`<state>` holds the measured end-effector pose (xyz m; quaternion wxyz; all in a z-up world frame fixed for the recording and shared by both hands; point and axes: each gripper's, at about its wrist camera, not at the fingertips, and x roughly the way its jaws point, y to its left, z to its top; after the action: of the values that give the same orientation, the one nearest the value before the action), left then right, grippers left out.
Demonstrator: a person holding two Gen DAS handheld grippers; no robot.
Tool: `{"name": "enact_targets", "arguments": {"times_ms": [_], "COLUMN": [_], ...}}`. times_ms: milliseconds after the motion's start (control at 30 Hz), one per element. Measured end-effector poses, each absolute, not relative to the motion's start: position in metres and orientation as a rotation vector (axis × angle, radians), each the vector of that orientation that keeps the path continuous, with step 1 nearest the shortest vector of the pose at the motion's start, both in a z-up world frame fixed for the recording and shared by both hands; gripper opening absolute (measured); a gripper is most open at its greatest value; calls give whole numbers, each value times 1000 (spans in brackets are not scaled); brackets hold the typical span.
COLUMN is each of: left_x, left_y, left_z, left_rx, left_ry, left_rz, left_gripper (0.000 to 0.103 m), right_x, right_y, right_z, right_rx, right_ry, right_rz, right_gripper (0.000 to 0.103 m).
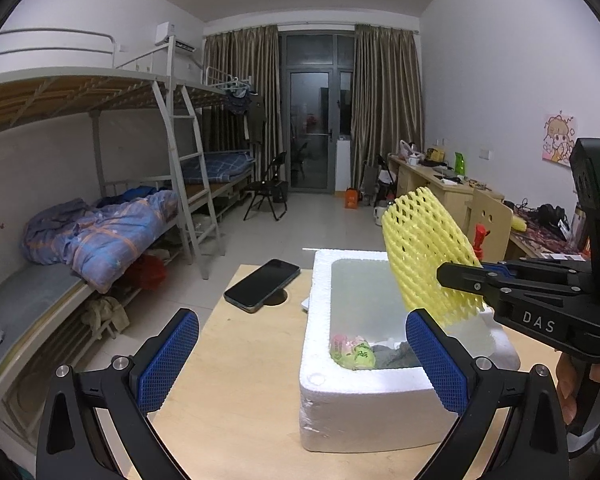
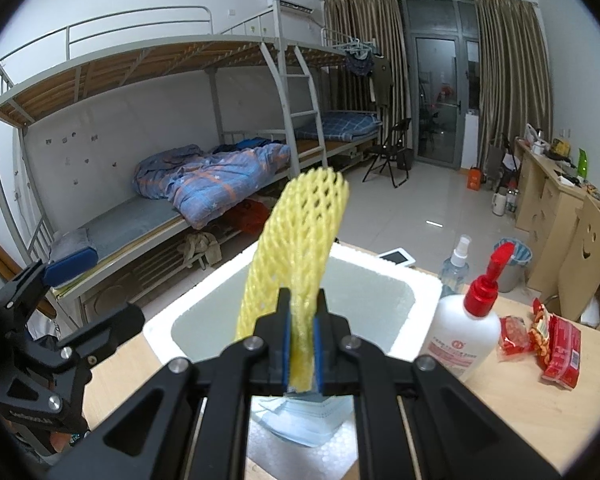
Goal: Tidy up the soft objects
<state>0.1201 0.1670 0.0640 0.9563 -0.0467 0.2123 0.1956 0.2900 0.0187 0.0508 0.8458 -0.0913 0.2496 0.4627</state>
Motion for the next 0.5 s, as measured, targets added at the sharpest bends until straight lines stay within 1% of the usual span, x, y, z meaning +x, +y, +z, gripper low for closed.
{"name": "enact_targets", "arguments": {"times_ms": [33, 67, 100, 133, 167, 200, 233, 300, 500], "left_x": [121, 121, 121, 121, 122, 121, 121, 120, 118], "left_y": [167, 167, 168, 168, 168, 167, 167, 168, 163], "left_z": [64, 64, 64, 65, 65, 65, 65, 65, 64], "left_rx": [-95, -96, -96, -96, -96, -95, -95, -94, -95], "left_ry": [431, 432, 431, 431, 431, 429, 427, 427, 428], "left_rz": [394, 393, 393, 392, 392, 391, 391, 394, 387], "left_gripper": [103, 103, 103, 103, 103, 103, 103, 103, 103], "right_x": [289, 288, 286, 284, 283, 279, 277, 275, 274], "right_y": [19, 19, 19, 18, 17, 14, 11, 9, 8], "right_z": [51, 51, 52, 52, 53, 56, 57, 61, 60], "right_rx": [-191, -197, -209, -212, -213, -207, -201, -203, -212], "right_ry": [526, 521, 508, 493, 480, 448, 427, 414, 426], "right_rz": [975, 976, 965, 953, 945, 930, 921, 912, 914], "right_gripper": [12, 18, 35, 60, 72, 86, 91, 96, 96]}}
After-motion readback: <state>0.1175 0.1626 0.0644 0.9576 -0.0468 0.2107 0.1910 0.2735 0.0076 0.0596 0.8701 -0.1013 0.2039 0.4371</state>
